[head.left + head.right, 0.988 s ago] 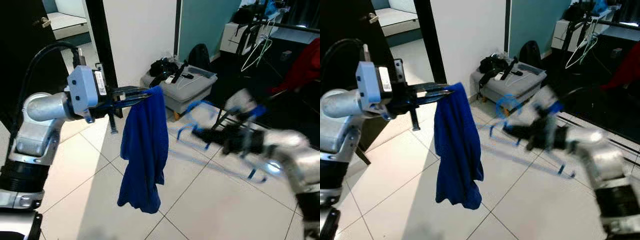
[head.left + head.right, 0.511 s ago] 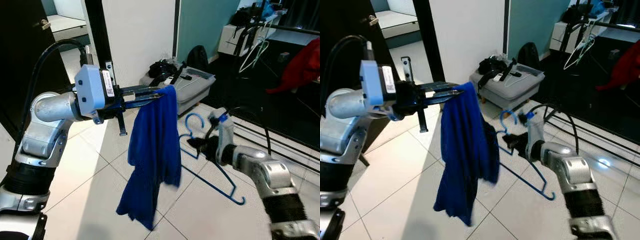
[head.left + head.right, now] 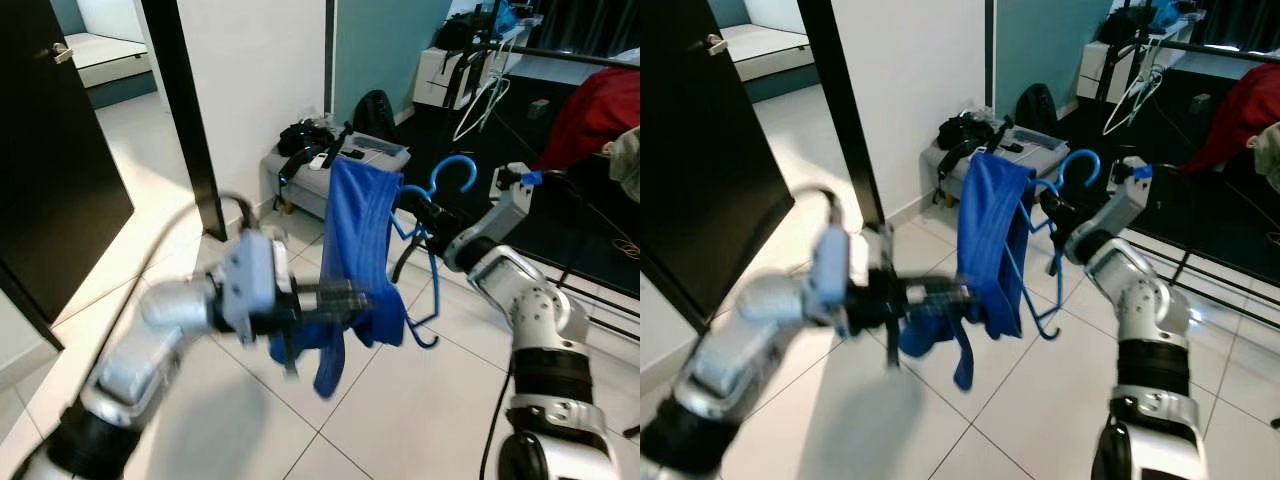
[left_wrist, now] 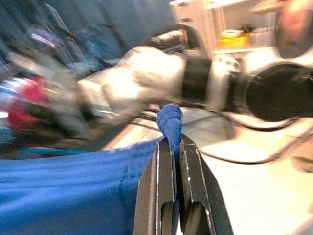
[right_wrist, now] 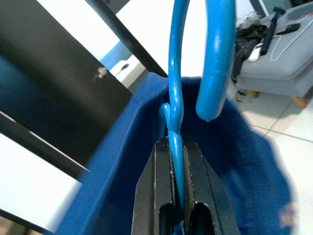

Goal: Hang hanger

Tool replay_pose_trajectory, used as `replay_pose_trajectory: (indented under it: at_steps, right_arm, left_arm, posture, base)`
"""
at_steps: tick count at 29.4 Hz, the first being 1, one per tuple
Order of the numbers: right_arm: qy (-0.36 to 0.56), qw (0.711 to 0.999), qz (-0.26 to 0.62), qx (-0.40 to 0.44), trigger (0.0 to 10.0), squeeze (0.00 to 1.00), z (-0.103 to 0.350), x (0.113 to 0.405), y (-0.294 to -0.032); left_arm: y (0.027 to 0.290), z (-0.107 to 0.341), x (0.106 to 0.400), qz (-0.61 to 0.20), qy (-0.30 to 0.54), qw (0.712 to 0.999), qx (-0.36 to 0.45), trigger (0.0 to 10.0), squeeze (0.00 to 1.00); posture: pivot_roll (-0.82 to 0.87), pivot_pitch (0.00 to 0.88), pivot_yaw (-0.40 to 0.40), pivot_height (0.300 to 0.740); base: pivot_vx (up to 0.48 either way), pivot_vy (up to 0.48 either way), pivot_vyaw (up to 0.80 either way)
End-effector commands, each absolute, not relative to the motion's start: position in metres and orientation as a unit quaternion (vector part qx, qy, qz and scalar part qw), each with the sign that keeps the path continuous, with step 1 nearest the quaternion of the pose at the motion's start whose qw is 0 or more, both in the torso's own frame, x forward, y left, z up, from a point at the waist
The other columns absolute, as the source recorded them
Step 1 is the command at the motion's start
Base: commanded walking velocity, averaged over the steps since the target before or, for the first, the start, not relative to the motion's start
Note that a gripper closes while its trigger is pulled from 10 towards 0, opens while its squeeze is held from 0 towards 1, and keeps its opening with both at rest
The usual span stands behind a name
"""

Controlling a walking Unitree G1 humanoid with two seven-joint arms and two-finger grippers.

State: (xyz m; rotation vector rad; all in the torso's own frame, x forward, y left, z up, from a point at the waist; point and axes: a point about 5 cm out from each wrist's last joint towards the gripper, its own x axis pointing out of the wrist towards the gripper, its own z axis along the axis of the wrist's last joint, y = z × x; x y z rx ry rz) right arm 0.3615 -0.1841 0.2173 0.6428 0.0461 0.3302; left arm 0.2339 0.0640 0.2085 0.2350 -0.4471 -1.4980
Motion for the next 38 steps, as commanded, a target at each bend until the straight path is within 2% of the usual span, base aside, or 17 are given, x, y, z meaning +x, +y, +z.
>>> replay_pose_trajectory:
  at_steps: [1, 4, 14, 22, 23, 25, 28, 29, 31, 32, 34, 35, 36, 37, 38]
  right_arm:
    - [0.012, 0.941, 0.159, 0.299, 10.0, 0.00, 0.232, 0.365, -0.177]
    - [0.003, 0.945, 0.131, 0.301, 10.0, 0.00, 0.240, 0.371, -0.177]
    - [-0.034, 0.936, 0.122, 0.327, 10.0, 0.00, 0.259, 0.380, -0.175]
    - [-0.043, 0.941, 0.115, 0.315, 10.0, 0.00, 0.264, 0.381, -0.173]
    - [-0.046, 0.947, 0.112, 0.297, 10.0, 0.00, 0.265, 0.381, -0.172]
    - [-0.086, 0.955, 0.177, 0.222, 10.0, 0.00, 0.274, 0.372, -0.147]
    - [-0.086, 0.955, 0.177, 0.222, 10.0, 0.00, 0.274, 0.372, -0.147]
    - [-0.111, 0.946, 0.221, 0.211, 10.0, 0.00, 0.280, 0.364, -0.135]
    - [-0.111, 0.946, 0.221, 0.211, 10.0, 0.00, 0.280, 0.364, -0.135]
    - [-0.132, 0.939, 0.253, 0.194, 10.0, 0.00, 0.284, 0.358, -0.128]
    - [-0.132, 0.939, 0.253, 0.194, 10.0, 0.00, 0.284, 0.358, -0.128]
    - [-0.147, 0.933, 0.271, 0.183, 10.0, 0.00, 0.287, 0.354, -0.126]
    - [-0.147, 0.933, 0.271, 0.183, 10.0, 0.00, 0.287, 0.354, -0.126]
    - [-0.170, 0.926, 0.291, 0.171, 10.0, 0.00, 0.292, 0.350, -0.128]
    - [-0.170, 0.926, 0.291, 0.171, 10.0, 0.00, 0.292, 0.350, -0.128]
  left_arm:
    - [0.048, 0.192, 0.220, -0.709, -0.166, 0.678, 0.103, 10.0, 0.00]
    - [0.039, 0.165, 0.205, -0.739, -0.105, 0.651, 0.133, 10.0, 0.00]
    - [0.043, 0.157, 0.200, -0.750, -0.064, 0.645, 0.134, 10.0, 0.00]
    - [0.048, 0.155, 0.198, -0.757, -0.038, 0.639, 0.133, 10.0, 0.00]
    - [0.047, 0.156, 0.197, -0.755, -0.039, 0.641, 0.132, 10.0, 0.00]
    - [0.042, 0.163, 0.225, -0.673, -0.080, 0.716, 0.166, 10.0, 0.00]
    - [0.042, 0.163, 0.225, -0.673, -0.080, 0.716, 0.166, 10.0, 0.00]
    - [0.041, 0.171, 0.236, -0.637, -0.095, 0.750, 0.150, 10.0, 0.68]
    - [0.041, 0.171, 0.236, -0.637, -0.095, 0.750, 0.150, 10.0, 0.68]
    - [0.040, 0.175, 0.234, -0.645, -0.097, 0.748, 0.125, 10.0, 1.00]
    - [0.040, 0.175, 0.234, -0.645, -0.097, 0.748, 0.125, 10.0, 1.00]
    - [0.041, 0.177, 0.226, -0.668, -0.087, 0.732, 0.102, 10.0, 1.00]
    - [0.041, 0.177, 0.226, -0.668, -0.087, 0.732, 0.102, 10.0, 1.00]
    - [0.048, 0.175, 0.218, -0.692, -0.065, 0.713, 0.095, 10.0, 1.00]
    - [0.048, 0.175, 0.218, -0.692, -0.065, 0.713, 0.095, 10.0, 1.00]
  posture:
    - [-0.09, 0.000, 0.002, 0.731]
    - [-0.08, 0.000, 0.001, 0.731]
    - [-0.07, 0.000, 0.007, 0.731]
    - [-0.06, 0.000, 0.009, 0.731]
    - [-0.06, 0.000, 0.011, 0.731]
    - [-0.06, 0.000, 0.013, 0.731]
    - [-0.06, 0.000, 0.013, 0.731]
    - [-0.06, 0.000, 0.013, 0.731]
    - [-0.06, 0.000, 0.013, 0.731]
    - [-0.06, 0.000, 0.017, 0.731]
    - [-0.06, 0.000, 0.017, 0.731]
    - [-0.06, 0.000, 0.020, 0.731]
    - [-0.06, 0.000, 0.020, 0.731]
    - [-0.06, 0.000, 0.019, 0.731]
    - [-0.06, 0.000, 0.019, 0.731]
  base:
    - [0.000, 0.000, 0.00]
    - [0.000, 0.000, 0.00]
    - [0.000, 0.000, 0.00]
    - [0.000, 0.000, 0.00]
    - [0.000, 0.000, 0.00]
    - [0.000, 0.000, 0.00]
    - [0.000, 0.000, 0.00]
    - [0.000, 0.000, 0.00]
    - [0.000, 0.000, 0.00]
    - [0.000, 0.000, 0.00]
    - [0.000, 0.000, 0.00]
    - [0.000, 0.000, 0.00]
    - [0.000, 0.000, 0.00]
    - [0.000, 0.000, 0.00]
    - [0.000, 0.000, 0.00]
